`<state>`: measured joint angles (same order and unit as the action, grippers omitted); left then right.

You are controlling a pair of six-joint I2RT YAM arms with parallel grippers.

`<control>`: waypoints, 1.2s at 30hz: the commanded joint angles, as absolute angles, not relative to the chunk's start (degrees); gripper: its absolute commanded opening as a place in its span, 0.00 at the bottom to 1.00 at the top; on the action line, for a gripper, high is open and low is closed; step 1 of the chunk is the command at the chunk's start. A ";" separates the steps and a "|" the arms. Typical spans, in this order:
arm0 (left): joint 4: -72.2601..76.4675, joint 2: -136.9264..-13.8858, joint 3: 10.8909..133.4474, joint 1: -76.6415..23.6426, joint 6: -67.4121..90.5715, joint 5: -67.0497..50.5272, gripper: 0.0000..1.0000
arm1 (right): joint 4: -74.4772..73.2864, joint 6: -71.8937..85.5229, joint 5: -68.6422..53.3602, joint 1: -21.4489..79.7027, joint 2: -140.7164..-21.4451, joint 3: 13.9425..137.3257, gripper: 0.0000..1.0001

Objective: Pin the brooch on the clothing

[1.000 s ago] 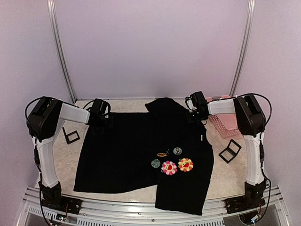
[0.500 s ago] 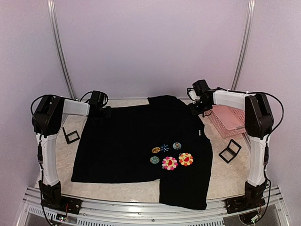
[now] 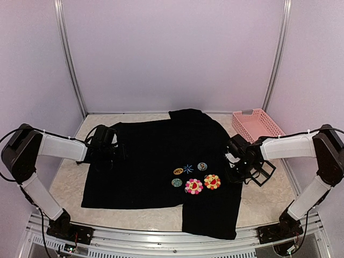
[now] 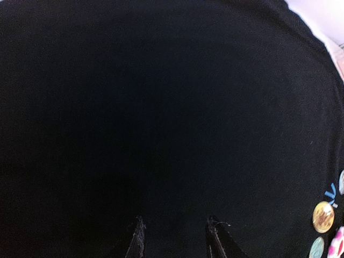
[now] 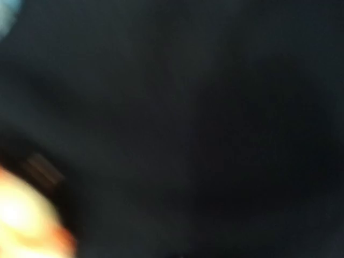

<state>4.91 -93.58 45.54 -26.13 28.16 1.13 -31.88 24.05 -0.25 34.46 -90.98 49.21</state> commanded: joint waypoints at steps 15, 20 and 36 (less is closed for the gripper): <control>6.37 -74.45 26.09 -25.26 35.16 3.69 0.37 | -46.20 36.15 1.68 29.11 -74.33 40.58 0.00; 8.21 -68.67 29.77 -25.15 32.68 12.10 0.43 | -41.92 29.57 0.09 24.58 -70.40 49.77 0.18; 36.43 -71.53 29.23 -10.19 13.31 32.09 0.99 | 14.20 15.82 5.46 -1.23 -68.03 42.97 0.84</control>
